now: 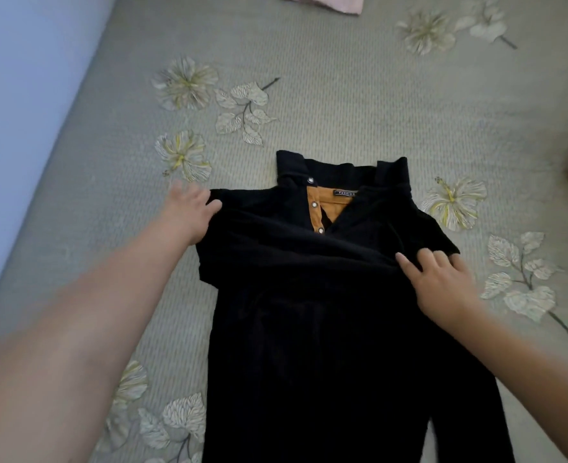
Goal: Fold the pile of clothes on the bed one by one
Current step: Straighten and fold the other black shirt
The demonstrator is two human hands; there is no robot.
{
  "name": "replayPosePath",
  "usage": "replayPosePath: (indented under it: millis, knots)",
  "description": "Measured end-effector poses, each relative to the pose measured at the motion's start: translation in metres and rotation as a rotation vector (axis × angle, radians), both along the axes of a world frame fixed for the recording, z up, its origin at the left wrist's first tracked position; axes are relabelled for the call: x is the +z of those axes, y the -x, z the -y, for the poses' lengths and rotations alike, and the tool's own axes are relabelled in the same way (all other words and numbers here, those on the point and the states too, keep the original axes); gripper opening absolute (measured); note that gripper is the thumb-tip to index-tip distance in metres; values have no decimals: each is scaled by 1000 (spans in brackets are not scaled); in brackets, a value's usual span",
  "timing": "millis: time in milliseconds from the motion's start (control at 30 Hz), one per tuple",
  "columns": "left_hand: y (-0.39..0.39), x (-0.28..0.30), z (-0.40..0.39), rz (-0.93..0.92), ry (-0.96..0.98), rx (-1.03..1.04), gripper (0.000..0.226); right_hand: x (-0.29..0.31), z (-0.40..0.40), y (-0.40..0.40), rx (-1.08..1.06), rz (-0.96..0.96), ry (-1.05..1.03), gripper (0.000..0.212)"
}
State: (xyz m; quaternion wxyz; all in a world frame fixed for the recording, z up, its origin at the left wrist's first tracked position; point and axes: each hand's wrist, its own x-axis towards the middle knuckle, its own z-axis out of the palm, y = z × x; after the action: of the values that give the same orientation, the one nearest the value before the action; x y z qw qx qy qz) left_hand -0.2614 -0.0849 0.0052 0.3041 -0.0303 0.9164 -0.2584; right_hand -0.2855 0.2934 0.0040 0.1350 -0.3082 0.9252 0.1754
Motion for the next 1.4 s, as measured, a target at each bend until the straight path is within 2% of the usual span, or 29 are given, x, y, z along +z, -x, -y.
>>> replayPosePath:
  millis: [67,167,233,333,400,467,533,567,633,667,733,800,833,867,933,1067,1200,1267,1400]
  knots:
    - [-9,-13,-13,-45,-85,99,65,-18,5,-10,-76,75,-133,65]
    - [-35,-33,-48,-281,-452,156,63,-36,10,-31,-104,200,-196,67]
    - [-59,-49,-69,-220,-611,79,64,-42,9,-43,-114,200,-159,64]
    - [-86,-69,-81,-36,-568,130,61,-41,1,-58,-168,216,-135,59]
    - [-91,-74,-81,-15,-551,204,59,-41,-4,-70,-225,272,-91,60]
    - [-88,-72,-83,9,-531,215,59,-36,-10,-79,-263,318,64,58]
    - [-83,-65,-87,29,-514,224,60,-24,-20,-90,-328,286,391,50]
    - [-81,-60,-90,12,-509,228,59,-21,-31,-100,-348,177,529,44]
    - [-83,-51,-105,-119,-557,199,57,-16,-59,-134,-529,25,608,44]
    - [-86,-47,-116,-203,-617,167,55,-17,-73,-155,-647,28,543,50]
    - [-96,-43,-145,-302,-761,83,53,-21,-99,-199,-931,149,281,65]
    - [-109,-43,-178,-290,-862,9,54,-23,-117,-235,-1106,282,57,56]
    - [-114,-45,-195,-257,-881,-16,56,-26,-124,-247,-1136,277,62,42]
    - [-119,-48,-211,-217,-881,-35,59,-27,-128,-254,-1152,251,96,30]
    - [-132,-54,-242,-147,-849,-82,65,-25,-136,-254,-1207,187,168,23]
    - [-167,-66,-285,1,-737,-181,69,-10,-161,-224,-1359,-75,445,21]
    - [-189,-75,-295,47,-629,-147,68,8,-194,-169,-1388,-358,778,26]
    - [-188,-74,-295,51,-620,-146,68,5,-203,-157,-1325,-330,782,34]
    - [-187,-66,-300,97,-559,-157,67,-25,-209,-192,-1305,134,399,61]
